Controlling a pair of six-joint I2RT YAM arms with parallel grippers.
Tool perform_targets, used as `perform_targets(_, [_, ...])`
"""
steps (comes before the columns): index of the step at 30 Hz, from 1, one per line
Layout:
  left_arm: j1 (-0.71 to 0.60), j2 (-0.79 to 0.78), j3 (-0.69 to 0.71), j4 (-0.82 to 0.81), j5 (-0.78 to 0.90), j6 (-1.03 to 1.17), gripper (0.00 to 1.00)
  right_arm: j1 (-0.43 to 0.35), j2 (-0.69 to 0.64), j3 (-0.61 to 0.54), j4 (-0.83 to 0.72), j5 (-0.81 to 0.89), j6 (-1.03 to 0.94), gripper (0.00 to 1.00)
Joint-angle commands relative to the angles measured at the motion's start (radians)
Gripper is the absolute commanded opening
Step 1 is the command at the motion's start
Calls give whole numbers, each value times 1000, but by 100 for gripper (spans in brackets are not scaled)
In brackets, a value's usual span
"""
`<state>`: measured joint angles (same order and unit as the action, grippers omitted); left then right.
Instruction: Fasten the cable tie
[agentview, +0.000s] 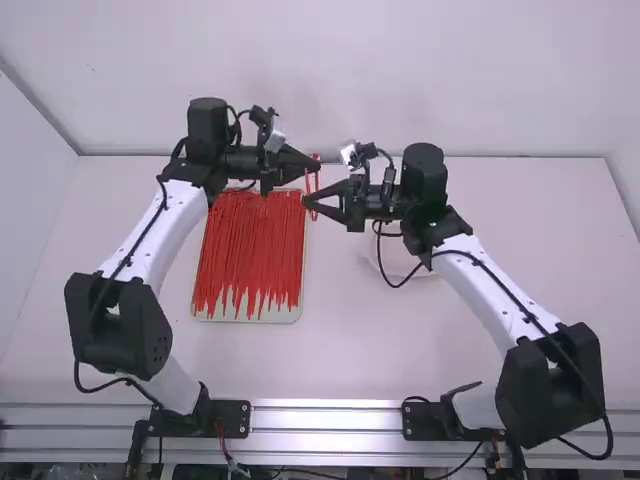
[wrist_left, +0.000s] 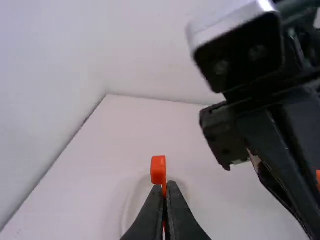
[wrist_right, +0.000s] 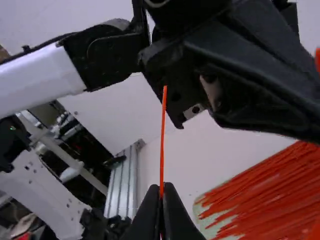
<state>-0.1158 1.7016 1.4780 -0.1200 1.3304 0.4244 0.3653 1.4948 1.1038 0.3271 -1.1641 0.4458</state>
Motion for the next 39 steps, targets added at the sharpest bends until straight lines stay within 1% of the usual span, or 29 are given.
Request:
perform_targets(1, [-8, -3, -14, -3, 12, 123, 2, -24, 9, -6, 5, -87, 79, 0])
perform_targets(2, [-6, -3, -16, -3, 12, 148, 2, -34, 9, -6, 7, -116, 85, 0])
perform_targets(4, [-9, -3, -18, 4, 9, 177, 2, -50, 9, -6, 6, -122, 137, 0])
perform_targets(7, [-7, -3, -18, 26, -39, 162, 2, -68, 9, -6, 5, -124, 188, 0])
perform_targets(16, [-9, -3, -19, 86, -61, 160, 2, -70, 10, -6, 3, -119, 183, 0])
perform_targets(23, [-8, -3, -20, 101, -37, 201, 2, -69, 10, -6, 1, -115, 179, 0])
perform_targets(26, [-8, -3, -20, 102, -30, 201, 2, -70, 10, -6, -41, -94, 126, 0])
perform_targets(29, [-9, -3, -25, 103, -33, 202, 2, -69, 10, -6, -136, -32, 81, 0])
perform_targets(31, [-9, -3, -26, 101, -34, 210, 2, -69, 10, -6, -150, -35, 80, 0])
perform_targets(35, [-9, -3, -39, 60, -14, 311, 2, -69, 10, -6, -149, -47, 82, 0])
perform_targets(39, [-8, -3, -61, 64, 20, 351, 2, -69, 10, -6, -149, -47, 101, 0])
